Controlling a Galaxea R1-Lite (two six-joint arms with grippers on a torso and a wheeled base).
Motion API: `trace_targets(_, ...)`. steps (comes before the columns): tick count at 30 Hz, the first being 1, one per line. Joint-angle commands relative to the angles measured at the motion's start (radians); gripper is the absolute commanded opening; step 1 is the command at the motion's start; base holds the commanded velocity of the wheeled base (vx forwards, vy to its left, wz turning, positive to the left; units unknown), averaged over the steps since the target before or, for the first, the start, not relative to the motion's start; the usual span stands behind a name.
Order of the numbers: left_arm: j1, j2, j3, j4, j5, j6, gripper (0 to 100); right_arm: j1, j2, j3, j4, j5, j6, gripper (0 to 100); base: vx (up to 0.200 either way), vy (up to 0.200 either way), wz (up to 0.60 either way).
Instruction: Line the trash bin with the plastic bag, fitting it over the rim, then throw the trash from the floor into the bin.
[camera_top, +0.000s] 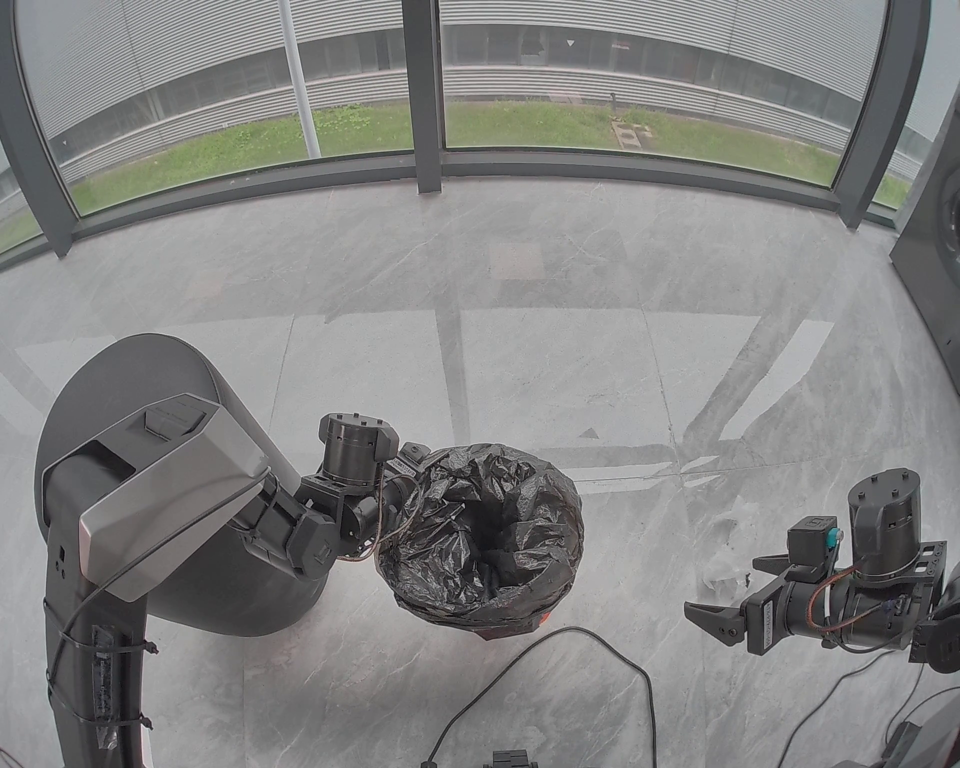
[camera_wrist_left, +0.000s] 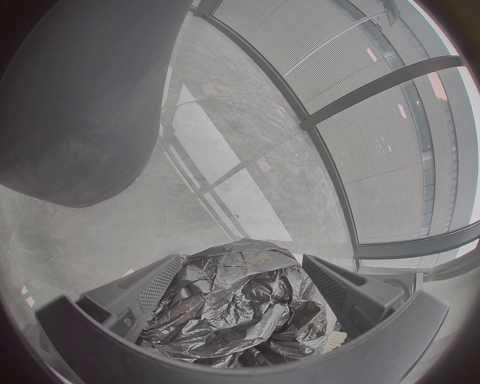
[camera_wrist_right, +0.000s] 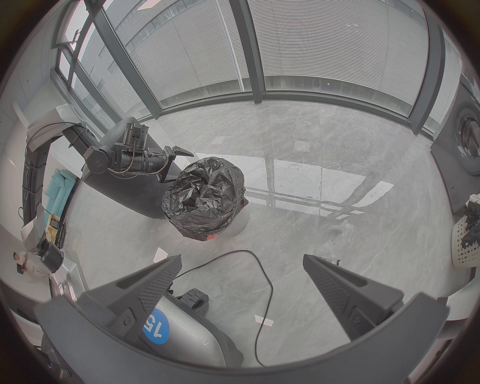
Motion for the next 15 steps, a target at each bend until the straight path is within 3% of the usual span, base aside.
trace_targets(1,0.004,-0.013,0.011,0.000,0.001,-0.003,100,-0.001,0.004,0.000,0.001,0.000,0.000,100,0.000,0.000,0.00)
trace_targets(15,0.033,-0.076,0.048,0.001,-0.002,-0.003,100,-0.001,0.014,-0.005,-0.001,0.000,-0.002,100,0.000,0.000,0.00)
